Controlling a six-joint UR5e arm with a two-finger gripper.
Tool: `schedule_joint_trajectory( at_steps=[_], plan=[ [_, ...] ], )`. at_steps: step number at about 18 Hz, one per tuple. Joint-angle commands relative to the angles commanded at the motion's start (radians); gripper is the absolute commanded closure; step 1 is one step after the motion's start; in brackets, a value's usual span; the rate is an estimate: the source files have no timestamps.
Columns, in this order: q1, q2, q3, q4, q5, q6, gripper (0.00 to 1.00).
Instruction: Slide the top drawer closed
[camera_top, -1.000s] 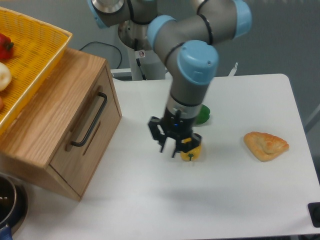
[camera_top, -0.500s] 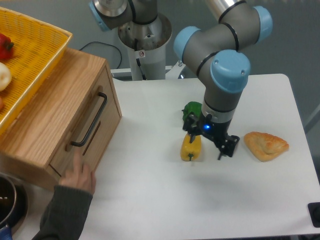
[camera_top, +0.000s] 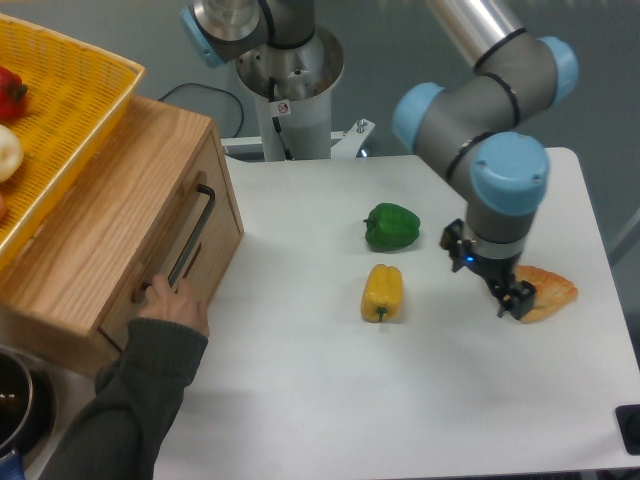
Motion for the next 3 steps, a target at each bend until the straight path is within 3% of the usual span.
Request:
schedule_joint_trajectory(
  at_steps=[3],
  plan=[
    [0.011,0.0,0.0,-0.002,-0.02,-0.002,0.0]
  ],
)
